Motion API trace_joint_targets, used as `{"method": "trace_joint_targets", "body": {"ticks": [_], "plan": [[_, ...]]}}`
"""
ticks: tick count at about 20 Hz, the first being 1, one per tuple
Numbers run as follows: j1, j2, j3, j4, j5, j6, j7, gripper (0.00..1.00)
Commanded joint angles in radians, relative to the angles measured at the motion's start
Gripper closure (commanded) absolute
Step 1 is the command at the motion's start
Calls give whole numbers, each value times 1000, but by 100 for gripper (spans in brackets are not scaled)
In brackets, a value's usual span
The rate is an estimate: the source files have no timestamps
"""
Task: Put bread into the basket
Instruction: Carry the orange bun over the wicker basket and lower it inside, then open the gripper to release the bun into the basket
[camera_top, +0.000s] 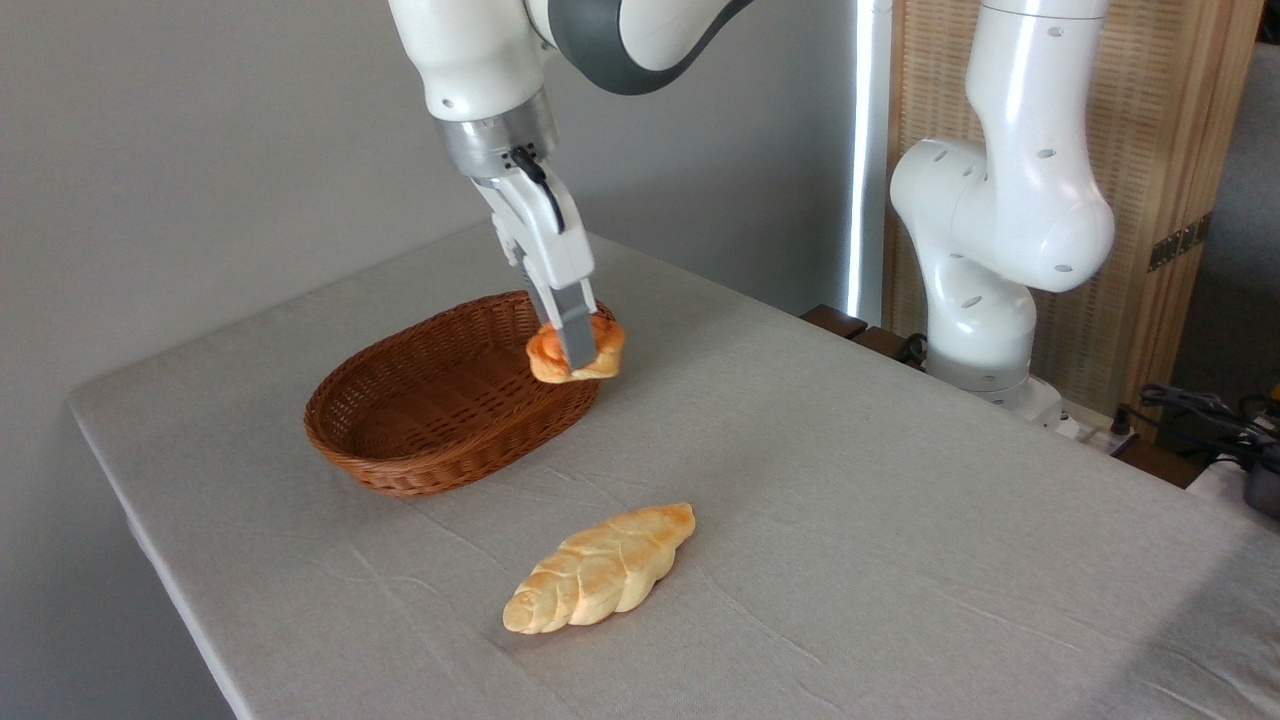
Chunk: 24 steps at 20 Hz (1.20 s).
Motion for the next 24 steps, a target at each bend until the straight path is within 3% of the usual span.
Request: {"method": "trace_joint_targets", "body": {"ticks": [1, 2, 3, 6, 10, 22, 24], "plan": [[-2, 56, -45, 23, -67, 80, -79, 40], [-2, 71, -69, 23, -74, 109, -114, 37], [-2, 89, -92, 23, -79, 143, -148, 17], [-2, 148, -143, 25, -76, 241, -294, 0], [-2, 185, -157, 28, -76, 265, -323, 0], [-1, 182, -151, 31, -67, 263, -322, 0], [8, 174, -139, 76, -67, 248, -323, 0]]}}
